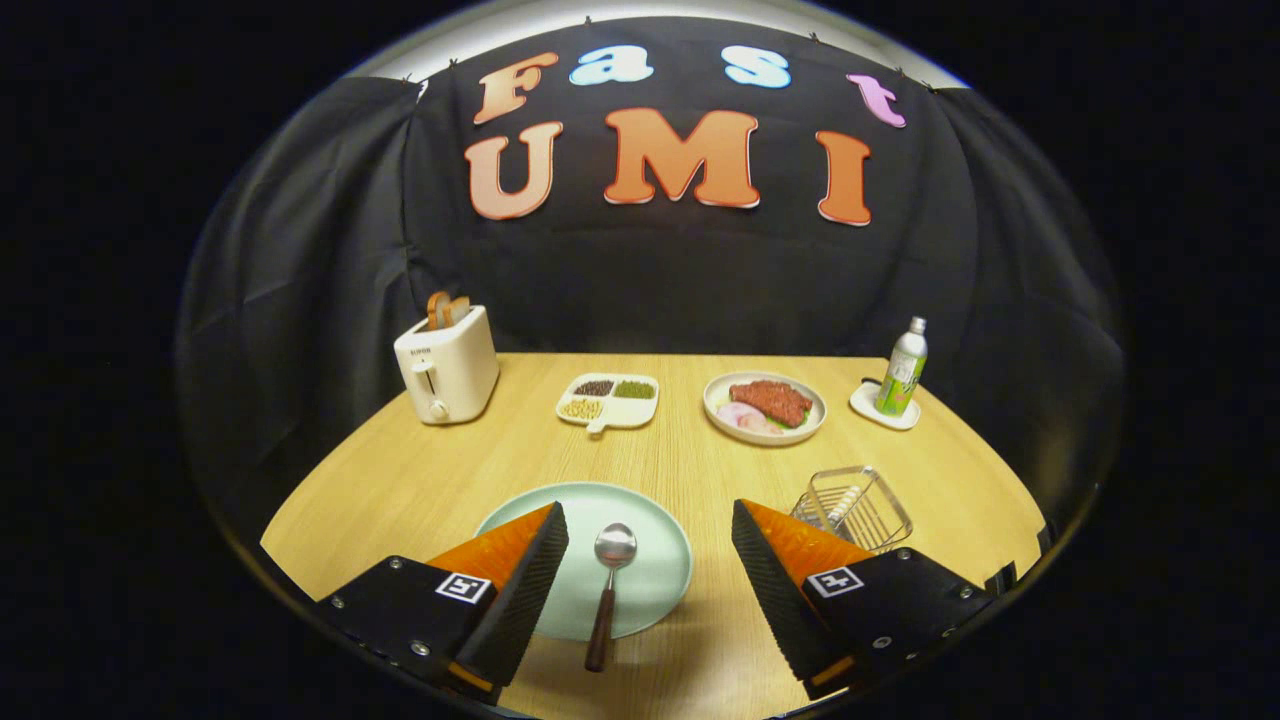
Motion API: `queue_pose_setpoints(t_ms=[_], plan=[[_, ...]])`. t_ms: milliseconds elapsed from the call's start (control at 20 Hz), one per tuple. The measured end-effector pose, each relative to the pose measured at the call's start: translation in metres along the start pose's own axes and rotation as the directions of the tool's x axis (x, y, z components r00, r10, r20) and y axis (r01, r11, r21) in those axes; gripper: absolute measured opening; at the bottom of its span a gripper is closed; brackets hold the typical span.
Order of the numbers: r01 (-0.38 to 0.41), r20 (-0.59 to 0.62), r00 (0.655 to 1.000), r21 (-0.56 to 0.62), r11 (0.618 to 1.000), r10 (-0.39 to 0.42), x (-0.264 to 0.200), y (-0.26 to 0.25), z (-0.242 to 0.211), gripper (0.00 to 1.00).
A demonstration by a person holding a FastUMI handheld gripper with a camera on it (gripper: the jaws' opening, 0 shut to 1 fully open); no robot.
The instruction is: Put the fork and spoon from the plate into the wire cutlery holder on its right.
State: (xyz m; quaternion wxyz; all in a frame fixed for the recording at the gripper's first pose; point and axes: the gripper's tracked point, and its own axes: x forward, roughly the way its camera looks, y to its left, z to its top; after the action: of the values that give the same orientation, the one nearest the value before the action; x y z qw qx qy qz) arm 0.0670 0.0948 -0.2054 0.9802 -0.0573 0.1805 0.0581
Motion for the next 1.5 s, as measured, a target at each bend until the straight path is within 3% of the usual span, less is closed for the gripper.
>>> queue_pose_setpoints(t_ms=[300, 650, 900, 1150, 1350, 1500], plan=[[-0.03, -0.141, 0.99, -0.032, 0.999, 0.025, 0.031, 0.015, -0.059, 0.93], [-0.043, -0.238, 0.971, -0.062, 0.997, 0.027, 0.04, 0.024, -0.083, 0.57], [-0.051, -0.311, 0.95, -0.057, 0.997, 0.031, 0.041, 0.03, -0.099, 0.4], [-0.031, -0.337, 0.941, -0.042, 0.999, 0.015, 0.042, 0.03, -0.104, 0.14], [-0.019, -0.343, 0.939, 0.001, 1.0, 0.018, 0.04, 0.027, -0.095, 0.06], [-0.051, -0.354, 0.933, 0.036, 0.998, 0.06, 0.025, 0.022, -0.073, 0.05]])
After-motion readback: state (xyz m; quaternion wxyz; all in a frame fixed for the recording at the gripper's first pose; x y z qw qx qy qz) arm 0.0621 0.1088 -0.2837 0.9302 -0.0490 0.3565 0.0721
